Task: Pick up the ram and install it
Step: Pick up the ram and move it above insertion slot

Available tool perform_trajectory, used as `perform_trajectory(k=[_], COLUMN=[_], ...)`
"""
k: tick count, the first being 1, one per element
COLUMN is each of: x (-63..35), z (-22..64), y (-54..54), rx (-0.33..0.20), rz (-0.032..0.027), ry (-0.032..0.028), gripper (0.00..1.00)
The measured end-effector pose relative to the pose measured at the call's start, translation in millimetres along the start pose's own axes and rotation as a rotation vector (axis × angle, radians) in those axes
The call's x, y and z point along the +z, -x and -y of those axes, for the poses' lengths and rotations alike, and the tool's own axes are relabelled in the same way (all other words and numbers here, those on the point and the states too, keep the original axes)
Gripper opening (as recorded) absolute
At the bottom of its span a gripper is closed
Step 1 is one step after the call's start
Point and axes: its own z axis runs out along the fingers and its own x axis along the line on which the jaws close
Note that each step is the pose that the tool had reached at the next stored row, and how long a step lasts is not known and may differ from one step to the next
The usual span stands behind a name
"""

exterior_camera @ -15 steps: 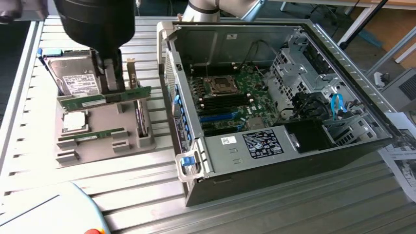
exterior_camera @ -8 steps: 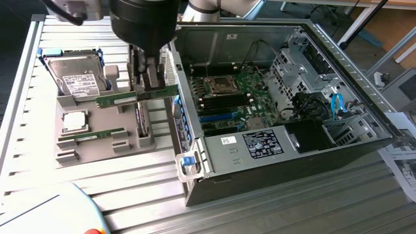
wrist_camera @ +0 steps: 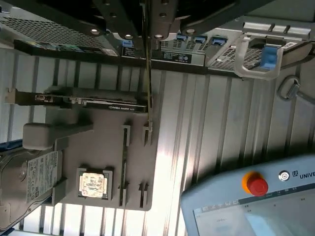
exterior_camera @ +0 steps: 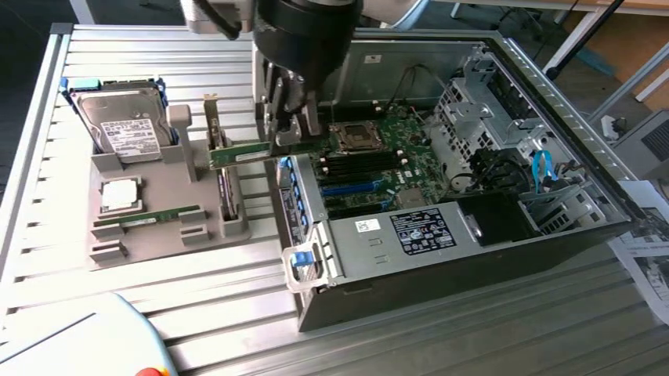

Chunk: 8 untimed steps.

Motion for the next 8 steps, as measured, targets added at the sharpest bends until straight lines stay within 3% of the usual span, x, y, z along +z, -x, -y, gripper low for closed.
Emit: perform_trajectory(k=[2, 5, 8], x=[-0.6, -2.4, -3.9], z=[8.9, 34.8, 54.5], y=[-1.0, -4.2, -6.6], rx=[0.000, 0.000, 0.001], rz=[0.0007, 0.0025, 0.0040], ry=[0.0051, 0.0205, 0.0313], gripper=[0.15, 0.15, 0.15])
